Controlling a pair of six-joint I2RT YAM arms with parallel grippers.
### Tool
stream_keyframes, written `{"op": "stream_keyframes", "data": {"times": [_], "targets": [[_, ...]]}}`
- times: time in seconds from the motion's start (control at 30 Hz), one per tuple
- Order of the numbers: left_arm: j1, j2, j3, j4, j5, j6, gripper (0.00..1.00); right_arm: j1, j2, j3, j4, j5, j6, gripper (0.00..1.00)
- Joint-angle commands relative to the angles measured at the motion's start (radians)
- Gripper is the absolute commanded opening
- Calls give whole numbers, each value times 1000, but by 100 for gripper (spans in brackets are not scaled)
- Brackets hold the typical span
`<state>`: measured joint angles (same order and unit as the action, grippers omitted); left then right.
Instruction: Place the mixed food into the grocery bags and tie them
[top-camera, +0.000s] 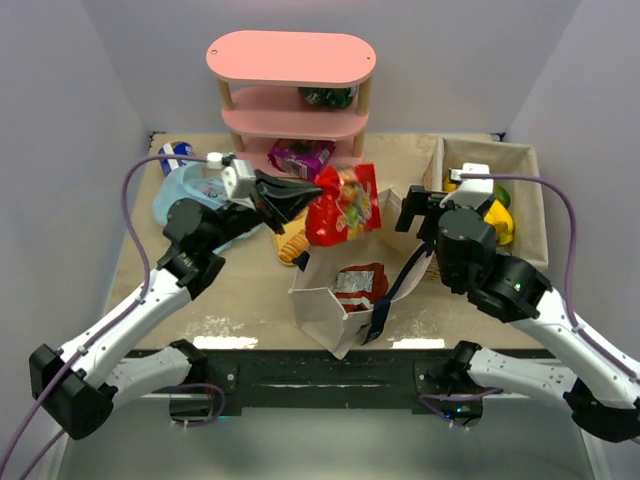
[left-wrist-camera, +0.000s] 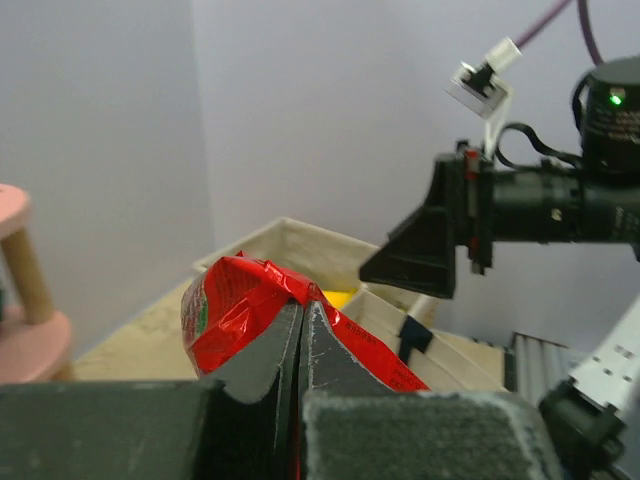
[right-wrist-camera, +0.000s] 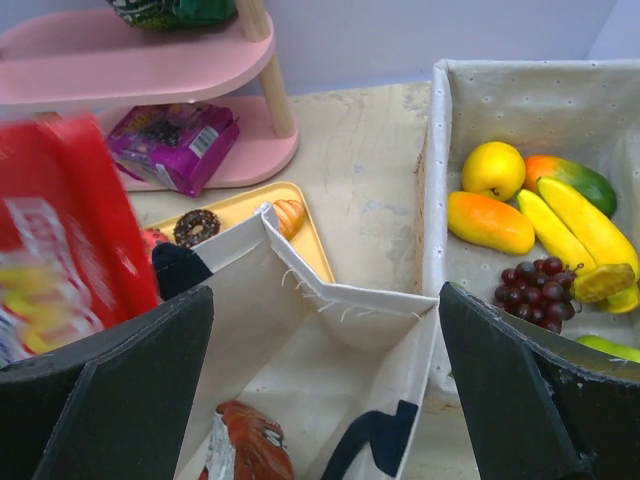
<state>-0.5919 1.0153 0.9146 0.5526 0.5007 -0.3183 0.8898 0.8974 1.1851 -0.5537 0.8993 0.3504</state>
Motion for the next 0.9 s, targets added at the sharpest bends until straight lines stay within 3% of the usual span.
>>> {"op": "stream_keyframes", "data": {"times": [0.0,0.2,0.3,0.33,0.43,0.53,0.63,0.77,0.87], "targets": [[-139,63,82,4,-8,77,0,-3,-61,-4,-41,21,53,99],[-215,131,106,-140,-57,128,0,-2,-116,-7,-94,1,88,99],[-213,120,124,-219,-94,146,39,-3,-132,-16,-101,-10,94,99],[-213,111,135,-268,-106,154,58,-3,-132,-18,-104,-11,98,99],[-213,76,159,-330,-166,195,92,-3,-118,-16,-109,-23,102,99],[-210,39,190,-406,-250,258,100,-3,-91,-12,-104,-34,101,99],[-163,23,228,-488,-350,289,100,-3,-77,-10,-100,-39,98,99],[70,32,195,-464,-393,167,100,-3,-69,-2,-94,-34,94,99],[234,63,100,-332,-432,27,100,-3,-65,-1,-83,-39,93,99]]}}
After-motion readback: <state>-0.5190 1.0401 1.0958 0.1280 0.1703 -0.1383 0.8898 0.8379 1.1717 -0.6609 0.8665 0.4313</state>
